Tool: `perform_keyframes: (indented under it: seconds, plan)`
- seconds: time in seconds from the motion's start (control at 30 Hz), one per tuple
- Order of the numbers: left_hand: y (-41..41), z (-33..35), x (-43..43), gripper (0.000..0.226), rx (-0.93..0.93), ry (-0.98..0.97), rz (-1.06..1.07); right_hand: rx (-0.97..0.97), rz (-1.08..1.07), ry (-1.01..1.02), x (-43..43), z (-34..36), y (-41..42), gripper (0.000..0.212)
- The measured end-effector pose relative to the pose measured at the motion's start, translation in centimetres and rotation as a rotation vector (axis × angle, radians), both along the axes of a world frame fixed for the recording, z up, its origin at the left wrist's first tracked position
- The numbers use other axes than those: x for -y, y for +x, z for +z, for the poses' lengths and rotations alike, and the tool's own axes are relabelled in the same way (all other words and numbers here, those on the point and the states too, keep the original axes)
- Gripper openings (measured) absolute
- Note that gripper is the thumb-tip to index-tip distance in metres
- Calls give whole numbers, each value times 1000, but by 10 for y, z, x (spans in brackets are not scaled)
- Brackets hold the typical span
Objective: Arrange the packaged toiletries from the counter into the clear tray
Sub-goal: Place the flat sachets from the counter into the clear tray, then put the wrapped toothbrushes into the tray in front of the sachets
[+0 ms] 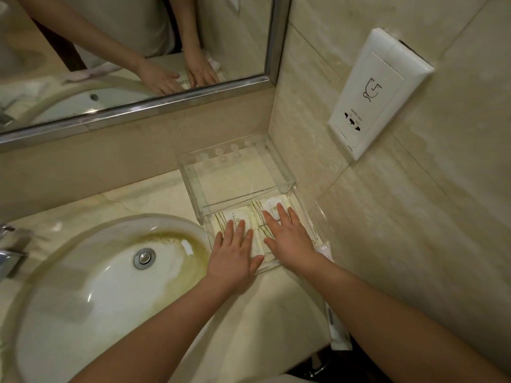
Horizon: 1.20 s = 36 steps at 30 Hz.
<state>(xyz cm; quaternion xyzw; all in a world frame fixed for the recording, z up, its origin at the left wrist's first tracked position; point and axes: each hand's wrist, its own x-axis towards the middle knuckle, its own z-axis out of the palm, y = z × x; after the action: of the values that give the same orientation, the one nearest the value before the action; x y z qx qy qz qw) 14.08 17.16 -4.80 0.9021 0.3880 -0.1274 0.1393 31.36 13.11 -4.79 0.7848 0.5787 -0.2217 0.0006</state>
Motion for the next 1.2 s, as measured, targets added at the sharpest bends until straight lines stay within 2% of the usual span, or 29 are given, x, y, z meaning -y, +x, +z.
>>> perform_keyframes:
  seconds: [0.07,0.17,0.27,0.4,0.5,0.57,0.67,0.77,0.87,0.93,1.03,1.1,1.2]
  plan:
    - [-1,3,2,83,60,-15,20,-42,-44,73,5,6,0,67]
    - [-9,8,10,71,213,0,10,-56,-231,283,29,18,1,58]
    - [-17,9,28,63,302,17,-46,19,-364,391,77,24,-4,46]
    - [-20,7,57,55,389,-7,-94,116,-493,223,141,13,-13,54]
    - [-23,7,76,47,474,-26,-124,68,-606,95,165,4,-13,58]
    - [-34,9,86,39,527,-68,-78,-2,-674,51,169,7,-14,51]
    - [-68,18,99,26,560,-211,134,-147,-650,23,165,10,-20,28]
    - [-124,20,115,18,551,-200,398,-401,-686,81,155,9,-33,26]
    - [-178,21,137,18,381,-150,541,-694,-776,123,149,10,-52,25]
    - [-201,23,151,21,218,-150,508,-831,-785,103,148,11,-63,21]
    - [-214,28,168,36,37,-173,447,-978,-744,40,150,15,-82,14]
    - [-215,27,176,41,-6,-150,437,-1033,-710,-10,152,20,-93,16]
    - [-213,23,183,26,-25,-102,419,-1086,-666,-92,152,29,-106,24]
